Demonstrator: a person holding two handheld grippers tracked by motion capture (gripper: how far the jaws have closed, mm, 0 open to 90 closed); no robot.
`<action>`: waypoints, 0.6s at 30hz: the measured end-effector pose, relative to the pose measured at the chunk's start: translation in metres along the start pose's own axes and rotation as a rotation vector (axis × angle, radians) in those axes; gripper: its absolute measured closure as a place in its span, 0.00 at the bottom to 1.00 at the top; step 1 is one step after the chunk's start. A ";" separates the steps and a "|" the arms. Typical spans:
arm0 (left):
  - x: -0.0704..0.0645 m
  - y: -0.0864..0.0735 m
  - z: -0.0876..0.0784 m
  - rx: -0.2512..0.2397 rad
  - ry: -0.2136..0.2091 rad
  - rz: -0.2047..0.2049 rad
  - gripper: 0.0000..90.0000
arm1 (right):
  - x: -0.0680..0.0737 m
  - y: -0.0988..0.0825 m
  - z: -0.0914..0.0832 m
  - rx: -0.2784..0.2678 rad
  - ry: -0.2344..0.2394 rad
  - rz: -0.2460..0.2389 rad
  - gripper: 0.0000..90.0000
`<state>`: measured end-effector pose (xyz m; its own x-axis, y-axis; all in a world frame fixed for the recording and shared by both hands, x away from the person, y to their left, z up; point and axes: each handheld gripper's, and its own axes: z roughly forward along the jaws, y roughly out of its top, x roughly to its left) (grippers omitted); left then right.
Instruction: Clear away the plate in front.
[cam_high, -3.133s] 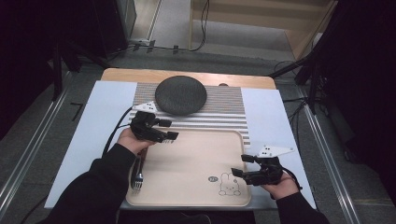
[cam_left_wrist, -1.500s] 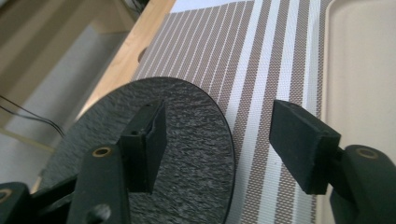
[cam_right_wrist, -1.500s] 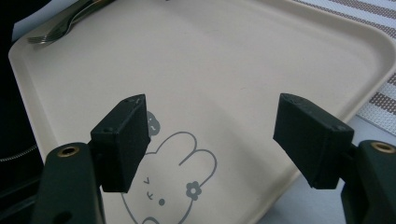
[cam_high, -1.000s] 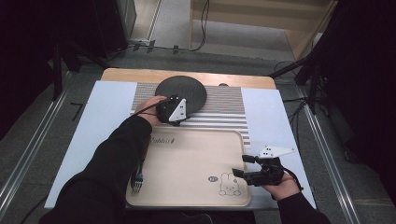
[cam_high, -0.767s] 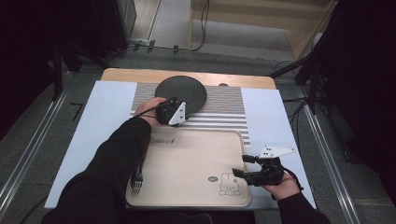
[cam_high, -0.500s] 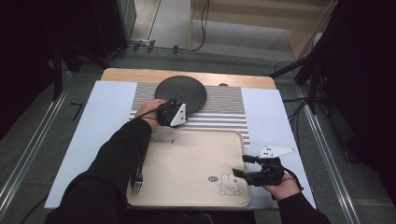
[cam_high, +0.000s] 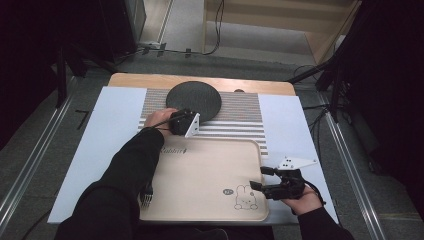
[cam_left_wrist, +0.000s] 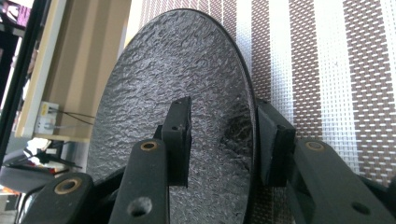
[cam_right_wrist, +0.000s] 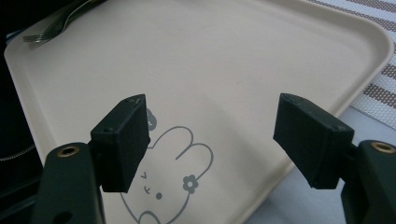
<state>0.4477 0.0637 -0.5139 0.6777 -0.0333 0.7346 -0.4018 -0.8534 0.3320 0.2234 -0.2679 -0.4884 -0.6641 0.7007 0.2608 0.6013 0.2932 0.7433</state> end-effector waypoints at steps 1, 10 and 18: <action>0.000 0.000 0.000 -0.003 -0.003 -0.003 0.71 | 0.000 0.000 0.000 0.000 0.000 -0.001 0.28; -0.003 -0.005 0.006 -0.043 0.017 0.004 0.82 | 0.000 0.000 0.002 0.013 -0.007 -0.003 0.28; -0.004 -0.004 0.011 -0.047 0.044 -0.010 0.83 | -0.001 0.001 0.003 0.020 -0.009 -0.001 0.28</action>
<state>0.4537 0.0613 -0.5244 0.6546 -0.0014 0.7560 -0.4243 -0.8283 0.3659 0.2262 -0.2664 -0.4905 -0.6610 0.7059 0.2544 0.6091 0.3068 0.7313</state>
